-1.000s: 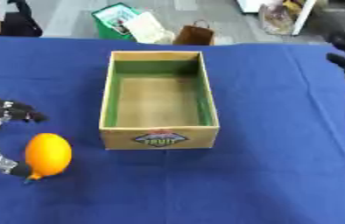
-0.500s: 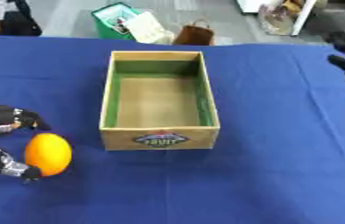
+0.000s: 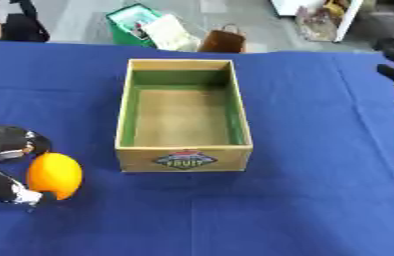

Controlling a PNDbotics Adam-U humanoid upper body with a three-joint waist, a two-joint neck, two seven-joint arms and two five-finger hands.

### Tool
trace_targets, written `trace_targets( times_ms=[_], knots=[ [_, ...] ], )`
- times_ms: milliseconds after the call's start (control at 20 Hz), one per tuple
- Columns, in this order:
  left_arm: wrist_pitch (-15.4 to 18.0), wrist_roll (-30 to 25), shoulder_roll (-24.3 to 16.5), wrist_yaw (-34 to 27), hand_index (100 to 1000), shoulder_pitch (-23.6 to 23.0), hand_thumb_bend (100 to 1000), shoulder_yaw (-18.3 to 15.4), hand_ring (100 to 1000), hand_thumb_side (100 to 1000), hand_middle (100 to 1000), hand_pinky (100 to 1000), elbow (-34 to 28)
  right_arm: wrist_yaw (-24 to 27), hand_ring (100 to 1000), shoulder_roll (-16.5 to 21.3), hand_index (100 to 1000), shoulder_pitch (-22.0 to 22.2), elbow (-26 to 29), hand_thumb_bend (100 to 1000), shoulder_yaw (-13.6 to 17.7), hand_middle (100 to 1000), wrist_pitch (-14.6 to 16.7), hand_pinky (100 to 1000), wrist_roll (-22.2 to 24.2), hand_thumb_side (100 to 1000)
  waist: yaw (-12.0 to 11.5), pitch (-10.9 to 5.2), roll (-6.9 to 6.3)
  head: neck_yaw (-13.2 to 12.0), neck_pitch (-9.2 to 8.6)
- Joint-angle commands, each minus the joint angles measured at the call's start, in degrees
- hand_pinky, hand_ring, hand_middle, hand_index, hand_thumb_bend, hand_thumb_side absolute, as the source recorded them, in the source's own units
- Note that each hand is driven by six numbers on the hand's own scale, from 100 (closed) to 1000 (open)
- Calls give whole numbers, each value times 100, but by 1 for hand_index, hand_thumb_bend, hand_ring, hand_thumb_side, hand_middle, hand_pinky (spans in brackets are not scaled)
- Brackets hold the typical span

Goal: Pick up objects on the table and place them in the box.

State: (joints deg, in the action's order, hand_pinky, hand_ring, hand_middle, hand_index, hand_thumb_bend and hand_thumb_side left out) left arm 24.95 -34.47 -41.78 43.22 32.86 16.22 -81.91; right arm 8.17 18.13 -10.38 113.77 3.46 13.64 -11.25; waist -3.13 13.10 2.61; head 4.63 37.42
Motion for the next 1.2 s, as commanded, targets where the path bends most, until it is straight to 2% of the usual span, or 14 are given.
trace_targets(
  times_ms=[50, 150, 200, 500, 650, 750, 1050, 1200],
  knots=[
    [-122, 275, -96, -85, 664, 90, 249, -130, 624, 577, 541, 585, -123, 45, 827, 54, 838, -38, 82, 100, 20, 757, -17, 805, -11, 1000, -2, -83, -15, 0, -59],
    [-205, 396, -95, -168, 640, 79, 178, -153, 604, 512, 521, 570, -192, 40, 827, 52, 838, -34, 82, 100, 22, 757, -20, 805, -12, 1000, -5, -84, -16, 8, -54],
    [-251, 445, -93, -235, 622, 77, 111, -172, 594, 450, 513, 560, -243, 37, 828, 49, 838, -31, 82, 100, 23, 757, -22, 806, -12, 1000, -9, -85, -18, 15, -53],
    [-517, 571, -180, -565, 628, 108, 100, -355, 579, 217, 510, 542, -628, 28, 828, 49, 839, -27, 82, 100, 19, 757, -31, 806, -8, 1000, -35, -87, -30, 44, -51],
    [-609, 719, -247, -600, 617, 159, 100, -467, 561, 224, 504, 528, -734, 31, 828, 56, 839, -31, 82, 100, 19, 757, -25, 806, -8, 1000, -43, -88, -31, 49, -58],
    [-625, 853, -272, -559, 612, 234, 100, -517, 532, 231, 500, 483, -800, 34, 828, 58, 839, -35, 82, 100, 18, 757, -21, 806, -6, 1000, -44, -89, -33, 51, -62],
    [-532, 1194, -76, -256, 606, 761, 100, -496, 525, 257, 494, 471, -798, 60, 827, 81, 839, -76, 82, 100, 4, 757, 1, 805, 10, 1000, -11, -93, -33, 28, -105],
    [-529, 1243, 217, -169, 601, 1072, 100, -520, 490, 276, 486, 368, -615, 81, 828, 89, 839, -116, 82, 100, -14, 757, 4, 806, 30, 1000, 25, -82, -40, -7, -127]
  ],
)
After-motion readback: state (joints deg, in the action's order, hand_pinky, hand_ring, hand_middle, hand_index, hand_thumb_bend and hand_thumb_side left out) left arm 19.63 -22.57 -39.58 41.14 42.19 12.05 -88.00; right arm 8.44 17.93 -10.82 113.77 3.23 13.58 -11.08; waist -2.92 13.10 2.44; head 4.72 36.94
